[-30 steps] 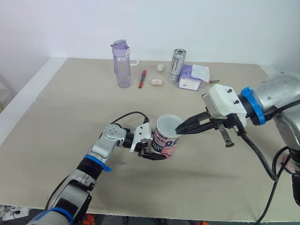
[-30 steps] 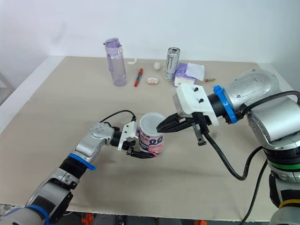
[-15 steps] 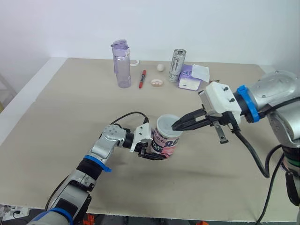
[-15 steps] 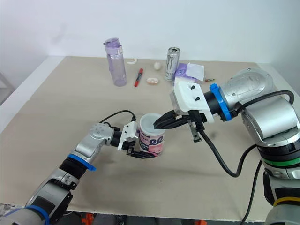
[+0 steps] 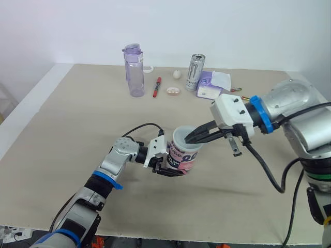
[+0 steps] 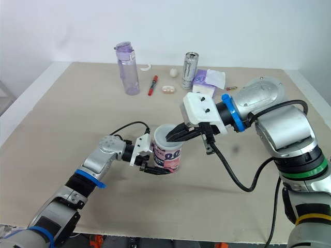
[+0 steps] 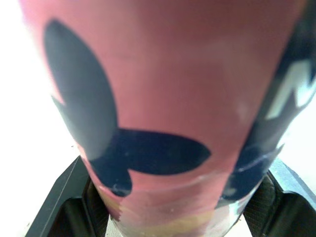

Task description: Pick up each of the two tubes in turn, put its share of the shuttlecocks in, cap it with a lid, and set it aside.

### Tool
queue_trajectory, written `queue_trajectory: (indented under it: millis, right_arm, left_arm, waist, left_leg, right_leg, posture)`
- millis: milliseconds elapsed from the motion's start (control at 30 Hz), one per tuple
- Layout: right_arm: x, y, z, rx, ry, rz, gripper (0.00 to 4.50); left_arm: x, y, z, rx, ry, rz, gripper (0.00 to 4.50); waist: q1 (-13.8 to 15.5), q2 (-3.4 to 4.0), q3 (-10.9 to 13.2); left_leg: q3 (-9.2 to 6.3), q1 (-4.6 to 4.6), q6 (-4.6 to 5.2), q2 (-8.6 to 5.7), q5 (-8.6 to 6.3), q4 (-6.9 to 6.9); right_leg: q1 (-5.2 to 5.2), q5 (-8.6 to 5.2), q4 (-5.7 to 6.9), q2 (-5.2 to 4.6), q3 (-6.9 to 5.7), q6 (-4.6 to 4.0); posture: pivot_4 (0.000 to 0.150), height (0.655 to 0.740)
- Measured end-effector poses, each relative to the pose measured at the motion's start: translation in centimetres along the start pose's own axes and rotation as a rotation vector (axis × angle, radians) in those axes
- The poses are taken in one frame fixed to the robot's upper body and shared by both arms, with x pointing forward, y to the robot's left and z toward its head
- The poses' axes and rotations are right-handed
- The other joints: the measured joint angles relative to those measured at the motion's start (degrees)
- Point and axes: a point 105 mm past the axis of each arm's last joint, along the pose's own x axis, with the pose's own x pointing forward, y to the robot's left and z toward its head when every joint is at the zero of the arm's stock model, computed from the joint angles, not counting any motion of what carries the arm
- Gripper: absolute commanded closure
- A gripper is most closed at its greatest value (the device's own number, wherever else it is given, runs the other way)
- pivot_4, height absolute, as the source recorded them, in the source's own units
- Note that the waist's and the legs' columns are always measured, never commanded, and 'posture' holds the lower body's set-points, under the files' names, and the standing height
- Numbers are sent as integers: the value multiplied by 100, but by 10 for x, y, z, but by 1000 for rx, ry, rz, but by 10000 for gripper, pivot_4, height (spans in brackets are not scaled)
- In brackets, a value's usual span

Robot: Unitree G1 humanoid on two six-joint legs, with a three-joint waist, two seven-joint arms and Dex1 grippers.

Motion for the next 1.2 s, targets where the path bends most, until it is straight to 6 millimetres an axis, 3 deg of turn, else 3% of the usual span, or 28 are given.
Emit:
queue_trajectory:
  millis: [633, 1200]
  right_arm:
    - [13, -17, -6, -96, 51, 14, 43750]
    - [18, -18, -7, -165, 12, -14, 43750]
  left_arm:
    - [0, 1, -1, -16, 3, 7, 14364]
    - [0, 1, -1, -17, 1, 8, 14364]
  waist:
    - [-2, -8, -5]
    - [-2, -24, -15]
  left_leg:
    - [0, 9, 0, 2, 0, 0]
    - [2, 15, 0, 5, 0, -1]
  right_leg:
    - [6, 2, 0, 2, -2, 2]
    - [9, 6, 0, 3, -3, -6]
  posture:
    - [1500, 7400]
    - [1500, 7400]
